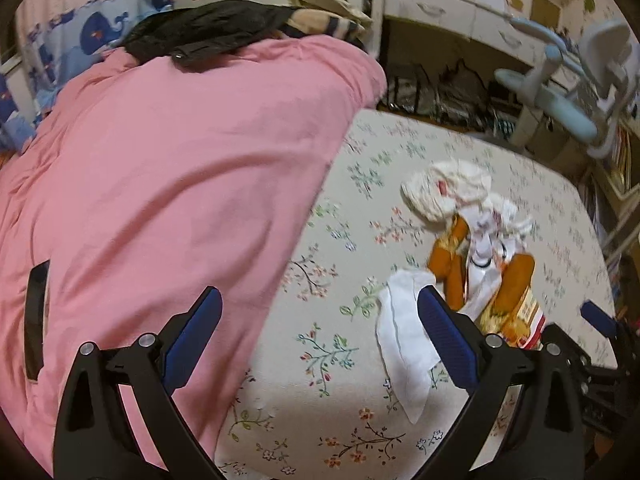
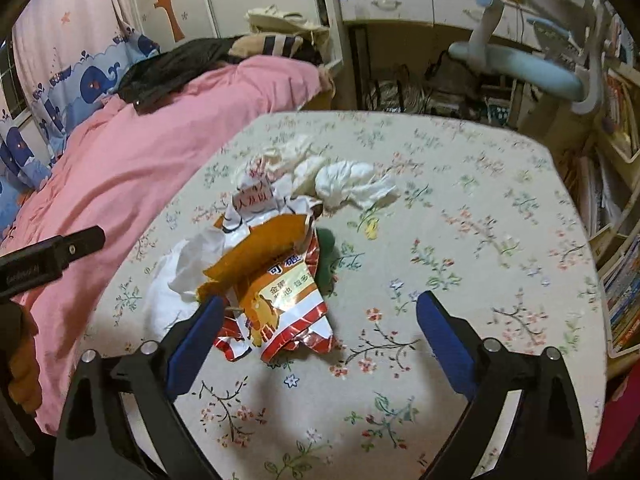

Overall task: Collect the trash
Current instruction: 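Grasp the white tissue with the left tool, then grasp an orange snack stick with the right tool while the left holds the tissue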

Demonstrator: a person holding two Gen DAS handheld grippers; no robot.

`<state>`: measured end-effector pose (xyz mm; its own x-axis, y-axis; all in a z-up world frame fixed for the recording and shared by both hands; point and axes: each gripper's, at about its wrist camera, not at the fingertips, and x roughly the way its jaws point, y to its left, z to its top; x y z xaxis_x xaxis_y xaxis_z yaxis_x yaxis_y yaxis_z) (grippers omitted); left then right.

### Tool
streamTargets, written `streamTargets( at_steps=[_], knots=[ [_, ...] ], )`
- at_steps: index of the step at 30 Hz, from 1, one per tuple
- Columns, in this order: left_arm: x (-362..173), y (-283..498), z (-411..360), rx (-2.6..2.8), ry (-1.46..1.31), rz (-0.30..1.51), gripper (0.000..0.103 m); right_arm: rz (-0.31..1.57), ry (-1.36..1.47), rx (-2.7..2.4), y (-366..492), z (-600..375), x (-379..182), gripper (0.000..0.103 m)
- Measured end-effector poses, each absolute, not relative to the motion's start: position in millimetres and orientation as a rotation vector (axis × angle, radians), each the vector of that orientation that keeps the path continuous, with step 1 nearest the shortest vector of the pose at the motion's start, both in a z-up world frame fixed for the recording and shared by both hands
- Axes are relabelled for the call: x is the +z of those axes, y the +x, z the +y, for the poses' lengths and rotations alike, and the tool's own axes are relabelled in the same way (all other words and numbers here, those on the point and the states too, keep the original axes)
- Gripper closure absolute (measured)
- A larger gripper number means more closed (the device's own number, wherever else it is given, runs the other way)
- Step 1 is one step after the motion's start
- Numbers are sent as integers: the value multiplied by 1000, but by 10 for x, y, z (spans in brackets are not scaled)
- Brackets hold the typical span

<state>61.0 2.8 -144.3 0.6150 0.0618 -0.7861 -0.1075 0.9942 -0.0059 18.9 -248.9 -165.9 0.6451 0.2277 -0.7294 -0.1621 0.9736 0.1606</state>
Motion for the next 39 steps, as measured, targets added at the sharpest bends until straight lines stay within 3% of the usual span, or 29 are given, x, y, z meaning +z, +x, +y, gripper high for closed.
streamTargets(
  at_steps=[3,5,7,9,12,17,18,19,20,21,22,23,25,30,32,33,36,39],
  knots=[
    [-1522,652,-9,90,-57,925,9,890,111,235,271,-2480,-1760,28],
    [-1580,682,-48,81,-57,931,9,926,149,260,311,-2495,-1825,45],
    [-1636,717,-96,62,-63,936,9,957,186,291,340,-2514,-1859,76],
    [-1676,755,-137,48,-59,939,9,966,202,294,326,-2556,-1843,91],
    [-1768,799,-268,22,-20,946,9,961,225,300,271,-2692,-1757,100],
    [-1863,874,-357,-19,-18,963,9,963,213,276,204,-2930,-1696,100],
    [-1898,892,-370,-31,-19,977,16,962,241,281,202,-2981,-1706,99],
    [-1947,924,-378,-44,-32,1000,34,964,272,292,217,-3012,-1725,95],
    [-1992,955,-381,-67,-56,1029,44,968,311,306,228,-3042,-1742,89],
    [-2016,974,-398,-107,-76,1046,58,972,352,316,250,-3058,-1759,68],
    [-2008,965,-417,-116,-64,1036,79,967,373,313,262,-3044,-1767,43],
    [-2010,969,-447,-141,-51,1045,92,956,372,313,267,-3000,-1761,38],
    [-1964,955,-456,-173,-61,1045,100,937,335,319,288,-2874,-1711,38],
    [-1727,897,-316,-182,-99,977,101,972,247,334,360,-2570,-1760,38],
    [-1636,889,-233,-179,-123,951,101,1002,207,332,384,-2484,-1831,52],
    [-1599,887,-195,-171,-128,940,101,1020,185,339,396,-2433,-1860,68],
    [-1511,895,-121,-141,-129,916,101,1019,138,333,381,-2417,-1823,92],
    [-1431,876,-92,-130,-126,895,101,991,144,346,349,-2497,-1722,97]
  ],
)
